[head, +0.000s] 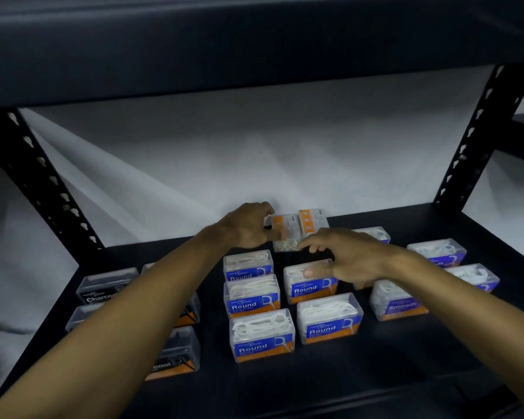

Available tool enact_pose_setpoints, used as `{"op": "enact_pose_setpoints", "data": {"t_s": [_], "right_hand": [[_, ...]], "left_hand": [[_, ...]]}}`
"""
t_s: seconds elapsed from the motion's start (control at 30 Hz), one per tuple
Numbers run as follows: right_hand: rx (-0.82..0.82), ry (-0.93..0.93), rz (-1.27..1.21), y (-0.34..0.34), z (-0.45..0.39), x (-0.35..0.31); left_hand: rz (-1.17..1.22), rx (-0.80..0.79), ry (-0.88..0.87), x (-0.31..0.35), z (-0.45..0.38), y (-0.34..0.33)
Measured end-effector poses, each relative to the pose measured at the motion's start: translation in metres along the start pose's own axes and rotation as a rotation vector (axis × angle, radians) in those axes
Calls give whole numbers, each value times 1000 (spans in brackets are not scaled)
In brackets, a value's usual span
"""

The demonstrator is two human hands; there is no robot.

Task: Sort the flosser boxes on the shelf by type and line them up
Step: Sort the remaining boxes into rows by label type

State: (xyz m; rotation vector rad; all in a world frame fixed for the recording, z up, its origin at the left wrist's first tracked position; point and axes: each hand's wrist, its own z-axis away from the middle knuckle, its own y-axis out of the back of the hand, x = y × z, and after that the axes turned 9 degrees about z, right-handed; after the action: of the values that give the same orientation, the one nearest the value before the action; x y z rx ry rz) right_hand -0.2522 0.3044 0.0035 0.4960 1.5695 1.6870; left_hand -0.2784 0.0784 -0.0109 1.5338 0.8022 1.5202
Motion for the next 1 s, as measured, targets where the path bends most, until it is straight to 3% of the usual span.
{"op": "enact_pose_setpoints", "data": {"t_s": [0.23, 0.47, 0.77, 1.0], "right_hand": [[231, -117, 19, 8, 0, 25], [296, -303, -6, 16, -32, 38], [171, -512, 124, 10, -94, 41], [192, -557, -7, 5, -115, 25]], "left_hand": [[-266, -200, -6, 14, -38, -9], [-268, -222, 7, 17, -48, -21], [-87, 35, -91, -2, -34, 0], [68, 261, -128, -12, -10, 28]]}}
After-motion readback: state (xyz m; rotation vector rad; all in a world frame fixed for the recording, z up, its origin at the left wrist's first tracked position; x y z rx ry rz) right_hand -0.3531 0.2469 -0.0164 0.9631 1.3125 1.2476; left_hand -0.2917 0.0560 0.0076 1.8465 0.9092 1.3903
